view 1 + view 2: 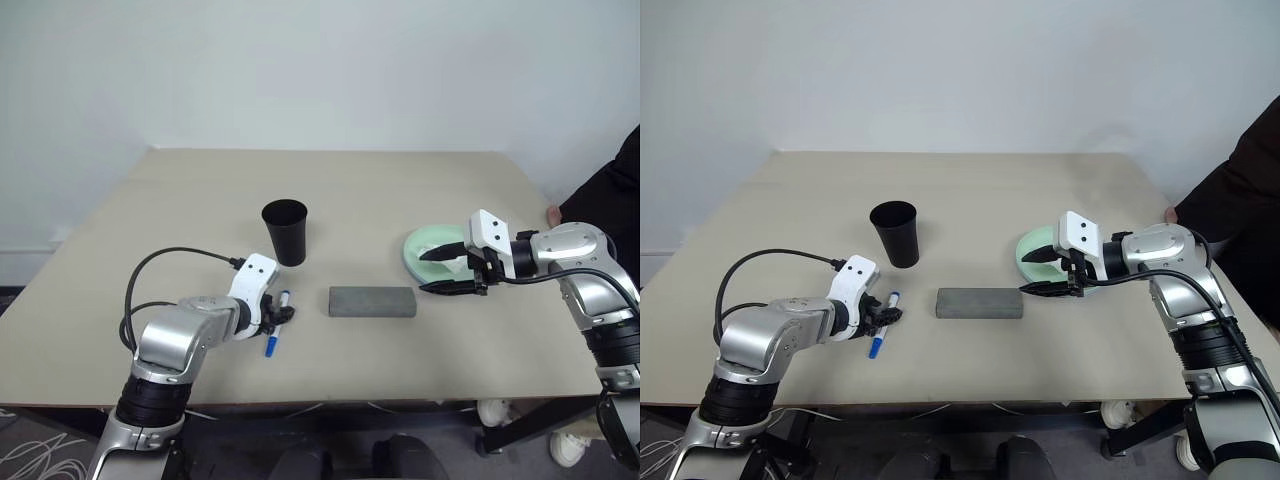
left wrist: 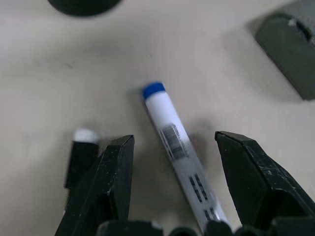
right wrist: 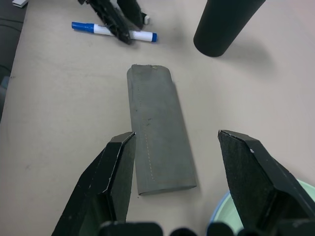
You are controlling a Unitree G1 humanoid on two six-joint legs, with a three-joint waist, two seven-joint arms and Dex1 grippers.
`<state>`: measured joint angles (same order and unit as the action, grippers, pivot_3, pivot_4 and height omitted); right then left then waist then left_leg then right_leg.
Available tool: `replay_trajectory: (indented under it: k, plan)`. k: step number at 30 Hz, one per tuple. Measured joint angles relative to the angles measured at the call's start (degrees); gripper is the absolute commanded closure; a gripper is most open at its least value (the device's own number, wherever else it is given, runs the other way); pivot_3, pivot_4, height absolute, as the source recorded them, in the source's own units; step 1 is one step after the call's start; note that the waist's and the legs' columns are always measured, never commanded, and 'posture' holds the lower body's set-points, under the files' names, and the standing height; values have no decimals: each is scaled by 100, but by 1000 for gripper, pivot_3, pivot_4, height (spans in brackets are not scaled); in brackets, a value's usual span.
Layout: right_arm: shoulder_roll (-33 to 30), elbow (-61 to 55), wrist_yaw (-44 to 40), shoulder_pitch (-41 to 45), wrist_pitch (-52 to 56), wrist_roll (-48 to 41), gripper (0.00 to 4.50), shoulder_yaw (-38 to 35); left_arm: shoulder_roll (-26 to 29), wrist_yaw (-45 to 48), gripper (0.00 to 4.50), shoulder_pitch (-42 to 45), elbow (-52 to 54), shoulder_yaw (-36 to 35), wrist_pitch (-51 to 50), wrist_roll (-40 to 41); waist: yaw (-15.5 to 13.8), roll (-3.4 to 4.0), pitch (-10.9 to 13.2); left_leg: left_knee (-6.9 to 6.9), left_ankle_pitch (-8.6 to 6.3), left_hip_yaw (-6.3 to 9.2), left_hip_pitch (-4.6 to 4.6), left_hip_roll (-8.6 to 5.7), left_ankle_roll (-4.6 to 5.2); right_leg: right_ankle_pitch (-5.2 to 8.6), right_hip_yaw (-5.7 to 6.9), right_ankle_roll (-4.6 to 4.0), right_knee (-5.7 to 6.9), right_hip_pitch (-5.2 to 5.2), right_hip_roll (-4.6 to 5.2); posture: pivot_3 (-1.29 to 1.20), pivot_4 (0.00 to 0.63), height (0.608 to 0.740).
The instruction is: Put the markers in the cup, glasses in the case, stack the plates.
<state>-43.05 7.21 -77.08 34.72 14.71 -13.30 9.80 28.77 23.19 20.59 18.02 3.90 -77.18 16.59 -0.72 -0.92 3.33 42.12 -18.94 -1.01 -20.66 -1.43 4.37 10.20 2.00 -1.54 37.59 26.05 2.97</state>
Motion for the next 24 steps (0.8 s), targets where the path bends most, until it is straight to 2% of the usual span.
replay_trajectory:
  k: [4, 6, 13, 18, 21, 24]
  plan:
    - [0, -2, 1, -1, 1, -1, 1617, 0, 11, -77, 1687, 13, 29, 48, -104, -1, 2, 1, 0, -1, 0, 0, 2, 0, -1, 0, 0, 0, 0, -1, 0, 0, 0, 709]
    - [0, -2, 2, -1, 0, -1, 1617, 0, 35, -105, 2077, 25, 45, 106, -124, -3, 3, 1, -1, -1, 0, 0, 3, 0, -2, 0, 0, 0, 1, -1, 0, 0, 0, 709]
    - [9, 2, 12, 0, -4, 0, 1617, 0, 117, -138, 4294, 121, 6, 143, -248, -2, -1, 2, -1, -4, 0, 0, 2, 0, -1, 1, 0, 0, -4, -1, 0, 0, 0, 709]
    - [62, 11, 17, 6, -12, 2, 1617, 0, 178, -72, 4380, 203, -80, 185, -253, 16, 0, 2, -1, -4, -1, 0, 1, 0, -5, 1, 1, 0, -5, -1, 1, 0, 0, 709]
    - [66, 13, 18, 13, -17, 3, 1617, 0, 480, 132, 4380, 211, -114, 405, 4, 9, 1, 2, 0, -6, -1, 1, 2, 0, -9, 1, 1, -1, -4, 0, 0, 0, 0, 709]
    - [69, 17, 17, 18, -19, 3, 1617, 0, 1106, 539, 4380, 261, -92, 930, 773, -119, 2, 1, 2, -12, 2, -1, -3, 0, -13, 2, 0, -2, -4, 10, -1, 0, 0, 709]
